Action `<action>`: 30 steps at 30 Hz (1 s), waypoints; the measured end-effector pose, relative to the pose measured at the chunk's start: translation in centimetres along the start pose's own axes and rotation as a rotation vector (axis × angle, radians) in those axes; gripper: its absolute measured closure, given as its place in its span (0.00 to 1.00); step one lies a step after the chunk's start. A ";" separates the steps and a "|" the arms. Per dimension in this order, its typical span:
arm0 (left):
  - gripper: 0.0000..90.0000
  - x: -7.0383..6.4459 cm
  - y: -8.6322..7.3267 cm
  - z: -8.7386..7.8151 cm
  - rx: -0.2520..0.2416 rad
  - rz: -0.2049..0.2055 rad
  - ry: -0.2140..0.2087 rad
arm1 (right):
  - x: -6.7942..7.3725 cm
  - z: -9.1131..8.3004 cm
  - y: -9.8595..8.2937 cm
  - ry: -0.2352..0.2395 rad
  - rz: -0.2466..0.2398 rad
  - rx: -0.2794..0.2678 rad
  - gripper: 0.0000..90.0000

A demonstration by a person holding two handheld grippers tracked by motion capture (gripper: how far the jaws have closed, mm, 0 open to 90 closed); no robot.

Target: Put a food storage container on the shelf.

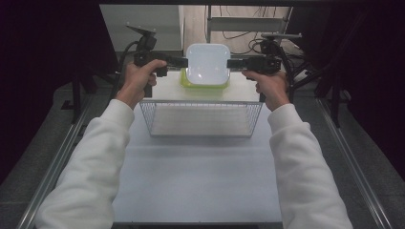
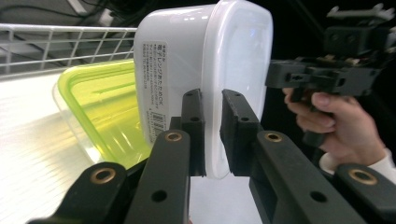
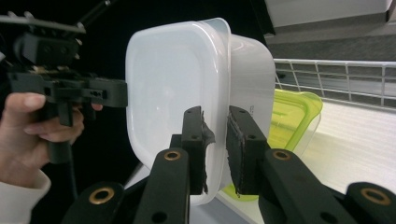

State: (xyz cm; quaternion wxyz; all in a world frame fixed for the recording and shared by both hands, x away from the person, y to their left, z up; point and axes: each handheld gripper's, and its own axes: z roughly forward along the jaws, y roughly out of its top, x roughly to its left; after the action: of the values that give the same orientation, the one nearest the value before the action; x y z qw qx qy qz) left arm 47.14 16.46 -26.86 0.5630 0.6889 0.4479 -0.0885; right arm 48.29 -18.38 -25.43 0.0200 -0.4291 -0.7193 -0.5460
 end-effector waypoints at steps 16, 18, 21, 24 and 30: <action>0.86 2.8 1.3 1.1 -0.038 -0.229 -0.055 | -1.8 1.5 1.4 0.001 0.196 -0.008 0.83; 0.85 2.9 1.4 1.1 -0.044 -0.237 -0.057 | -2.0 1.6 1.4 0.006 0.210 -0.013 0.83; 0.85 3.5 1.6 1.2 -0.057 -0.254 -0.045 | -2.6 2.0 1.4 0.028 0.260 -0.015 0.82; 0.84 3.8 1.7 1.1 -0.056 -0.260 -0.022 | -2.7 2.4 1.4 0.030 0.282 -0.011 0.82; 0.84 4.0 1.6 1.2 -0.069 -0.255 -0.030 | -3.2 2.6 1.3 0.047 0.308 -0.024 0.83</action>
State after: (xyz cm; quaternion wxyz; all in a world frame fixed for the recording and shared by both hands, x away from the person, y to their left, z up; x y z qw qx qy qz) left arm 51.09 17.55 -28.66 0.5772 0.6051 0.5262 -0.1541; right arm 52.32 -18.14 -27.07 0.1151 -0.5216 -0.6379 -0.5547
